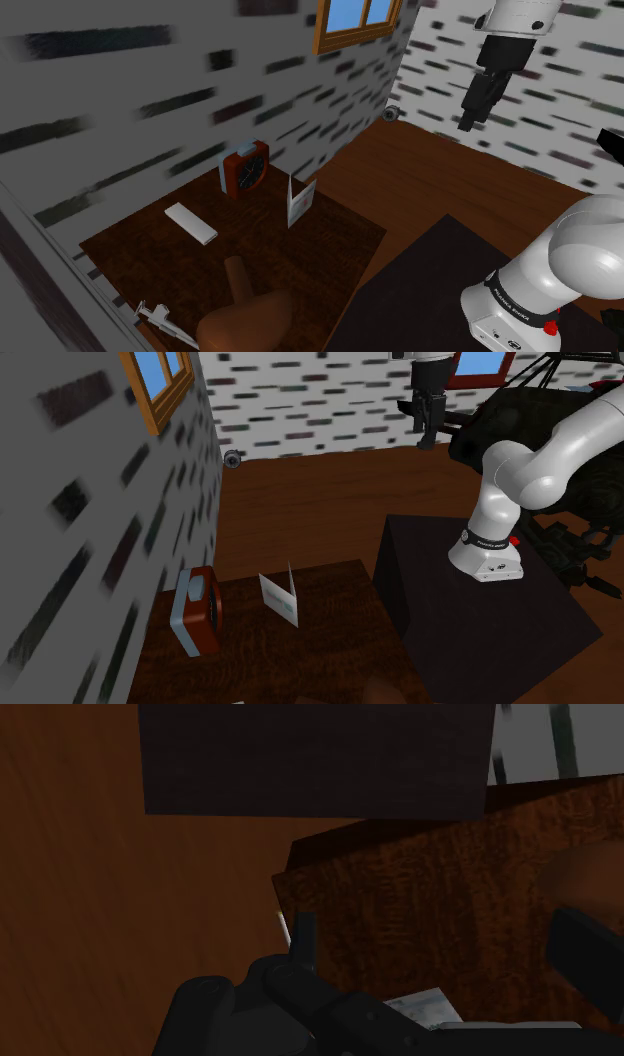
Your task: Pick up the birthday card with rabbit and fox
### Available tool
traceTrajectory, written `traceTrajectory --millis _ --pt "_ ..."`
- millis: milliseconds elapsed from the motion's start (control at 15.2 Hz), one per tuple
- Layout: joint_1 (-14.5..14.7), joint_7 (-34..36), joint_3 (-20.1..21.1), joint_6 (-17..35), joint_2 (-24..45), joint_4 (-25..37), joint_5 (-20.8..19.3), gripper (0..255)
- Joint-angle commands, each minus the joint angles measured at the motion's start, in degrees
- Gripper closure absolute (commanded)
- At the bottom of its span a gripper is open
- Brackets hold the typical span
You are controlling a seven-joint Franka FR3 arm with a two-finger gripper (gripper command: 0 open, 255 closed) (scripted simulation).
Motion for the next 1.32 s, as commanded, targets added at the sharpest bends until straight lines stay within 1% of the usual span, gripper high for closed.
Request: traceTrajectory --millis 0,330,660,990,1254 --pt "0.0 0.0 0.0 0.0 0.0 0.0 0.0 0" --pt "0.62 2.73 3.0 9.72 5.64 -3.34 1.98 0" --pt "1.15 5.4 5.95 19.35 13.21 -4.63 3.35 0" --pt "1.49 8.24 8.72 28.49 22.4 -3.83 3.78 0" --pt "1.66 10.82 10.67 35.12 30.6 -1.71 3.15 0"
